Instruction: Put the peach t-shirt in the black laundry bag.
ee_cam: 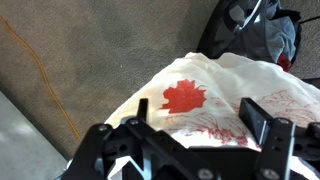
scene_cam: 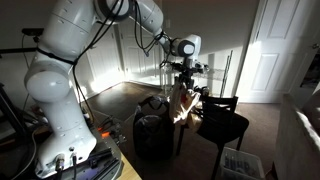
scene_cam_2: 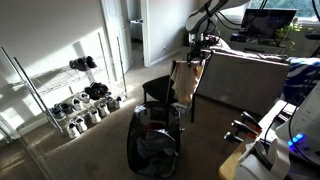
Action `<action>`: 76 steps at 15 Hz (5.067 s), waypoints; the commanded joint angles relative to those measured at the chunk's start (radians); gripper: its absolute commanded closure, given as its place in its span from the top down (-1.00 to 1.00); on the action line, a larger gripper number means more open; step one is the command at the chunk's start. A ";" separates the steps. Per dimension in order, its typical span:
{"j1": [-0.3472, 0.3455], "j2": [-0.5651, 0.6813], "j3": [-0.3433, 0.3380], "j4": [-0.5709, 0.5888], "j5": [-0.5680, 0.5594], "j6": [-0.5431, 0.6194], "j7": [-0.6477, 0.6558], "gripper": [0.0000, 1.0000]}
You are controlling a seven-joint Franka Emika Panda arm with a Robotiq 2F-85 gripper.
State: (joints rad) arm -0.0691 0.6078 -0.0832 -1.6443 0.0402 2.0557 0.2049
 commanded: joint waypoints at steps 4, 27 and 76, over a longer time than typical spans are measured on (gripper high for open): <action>0.008 -0.040 -0.003 -0.045 0.018 0.106 0.012 -0.20; 0.055 -0.725 0.032 -0.554 -0.333 0.255 -0.210 -0.96; 0.215 -0.714 0.290 -0.366 -0.431 0.419 -0.322 0.93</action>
State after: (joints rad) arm 0.1363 -0.1067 0.2199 -2.0249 -0.4060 2.5047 -0.0818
